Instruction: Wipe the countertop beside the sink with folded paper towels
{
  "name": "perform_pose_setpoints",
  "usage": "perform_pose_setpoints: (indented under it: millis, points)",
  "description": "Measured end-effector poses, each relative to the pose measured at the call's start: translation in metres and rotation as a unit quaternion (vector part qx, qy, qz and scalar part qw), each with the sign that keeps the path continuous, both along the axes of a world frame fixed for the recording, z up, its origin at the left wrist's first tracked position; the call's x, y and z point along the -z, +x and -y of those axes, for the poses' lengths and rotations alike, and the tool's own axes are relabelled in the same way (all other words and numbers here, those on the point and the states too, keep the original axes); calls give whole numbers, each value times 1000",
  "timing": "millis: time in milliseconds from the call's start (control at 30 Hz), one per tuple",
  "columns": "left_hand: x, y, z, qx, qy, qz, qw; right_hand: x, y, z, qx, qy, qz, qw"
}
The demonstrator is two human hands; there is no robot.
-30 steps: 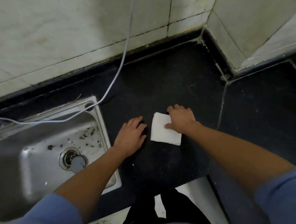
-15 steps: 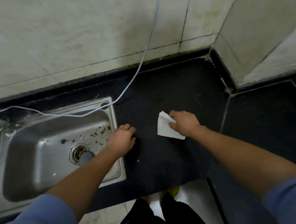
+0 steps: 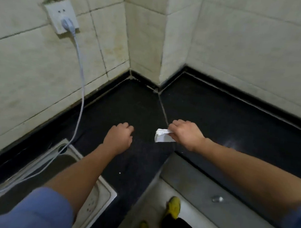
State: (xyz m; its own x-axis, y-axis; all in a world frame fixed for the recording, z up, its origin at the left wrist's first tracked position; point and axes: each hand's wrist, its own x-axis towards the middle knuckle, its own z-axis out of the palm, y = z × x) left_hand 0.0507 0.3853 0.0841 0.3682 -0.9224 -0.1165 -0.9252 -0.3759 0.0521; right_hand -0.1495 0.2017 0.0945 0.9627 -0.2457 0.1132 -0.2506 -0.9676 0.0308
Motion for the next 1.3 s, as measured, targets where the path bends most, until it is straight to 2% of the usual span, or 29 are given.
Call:
perform_pose_setpoints:
  millis: [167,367,600,800,1067,1300]
  points:
    - [-26,-81,57,144,-25,25,989,-18,-121,-4,107,-48,20,993]
    - [-51,-228,109,291,-47,62,954,-34,-294,-23,255,-102,13,962]
    - [-56,-456,140,425,-73,40,901,-46,-528,-79,404,-151,10,902]
    - [-56,-656,128,530,-77,5,845,-56,-709,-141,514,-157,-16,843]
    - [-72,-843,157,632,-90,-1,770,-66,-874,-176,613,-176,12,770]
    - [-72,-992,221,684,-107,-20,722,-82,-997,-138,672,-193,18,715]
